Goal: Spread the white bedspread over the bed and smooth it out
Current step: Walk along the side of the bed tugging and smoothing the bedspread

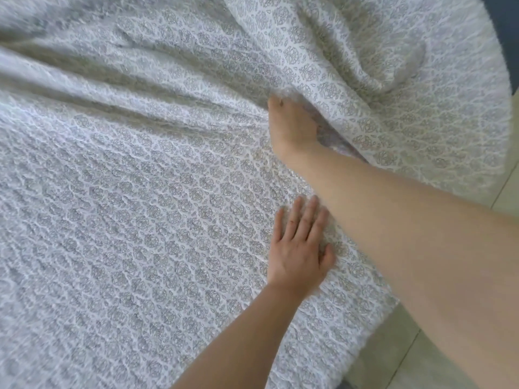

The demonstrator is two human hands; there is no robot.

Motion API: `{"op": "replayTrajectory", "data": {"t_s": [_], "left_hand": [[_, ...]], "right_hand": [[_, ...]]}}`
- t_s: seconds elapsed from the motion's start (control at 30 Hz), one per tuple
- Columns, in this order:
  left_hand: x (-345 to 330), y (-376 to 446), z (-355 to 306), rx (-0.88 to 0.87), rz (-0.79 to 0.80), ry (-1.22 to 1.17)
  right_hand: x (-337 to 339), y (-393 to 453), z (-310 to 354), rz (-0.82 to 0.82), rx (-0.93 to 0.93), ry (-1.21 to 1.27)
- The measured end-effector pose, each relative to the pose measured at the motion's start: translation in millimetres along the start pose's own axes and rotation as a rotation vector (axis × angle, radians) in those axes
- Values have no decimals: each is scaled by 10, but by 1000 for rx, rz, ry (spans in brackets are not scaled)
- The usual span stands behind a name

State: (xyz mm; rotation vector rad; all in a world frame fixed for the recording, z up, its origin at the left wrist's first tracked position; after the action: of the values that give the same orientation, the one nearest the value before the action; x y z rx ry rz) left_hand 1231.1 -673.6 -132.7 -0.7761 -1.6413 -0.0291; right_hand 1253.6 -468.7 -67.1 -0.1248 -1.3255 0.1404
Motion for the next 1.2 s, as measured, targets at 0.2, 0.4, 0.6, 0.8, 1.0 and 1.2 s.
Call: {"op": "replayTrajectory", "data": {"t_s": [0.2, 0.4, 0.6, 0.8, 1.0, 1.2], "left_hand": [[34, 3, 69, 156, -21, -34], [13, 135, -264, 341, -113, -96], [-75, 215, -458, 487, -89, -70], [-71, 200, -516, 562, -117, -79], [-75, 332, -865, 665, -175, -202], [-103, 338, -879, 678, -195, -152]], "right_hand": [[232, -634, 16, -126, 215, 28], [657, -1217, -1713, -376, -154, 82], [174, -1221, -2601, 19, -366, -9], [306, -1111, -2519, 54, -40, -192], [633, -1211, -3475, -139, -469, 121], [363, -1175, -3796, -16, -752, 931]]}}
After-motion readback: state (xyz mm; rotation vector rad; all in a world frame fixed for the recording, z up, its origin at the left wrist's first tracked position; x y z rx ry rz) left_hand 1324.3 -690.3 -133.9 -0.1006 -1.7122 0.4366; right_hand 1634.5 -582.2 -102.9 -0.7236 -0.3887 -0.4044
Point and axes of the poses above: each hand's wrist, its own y-axis towards the middle knuckle, its own x-axis out of the back of the hand, z = x × y, the point moved 7 cm from there along y, towards the middle knuckle, and after that the axes turned 6 degrees about z, right-handed, at the moved point
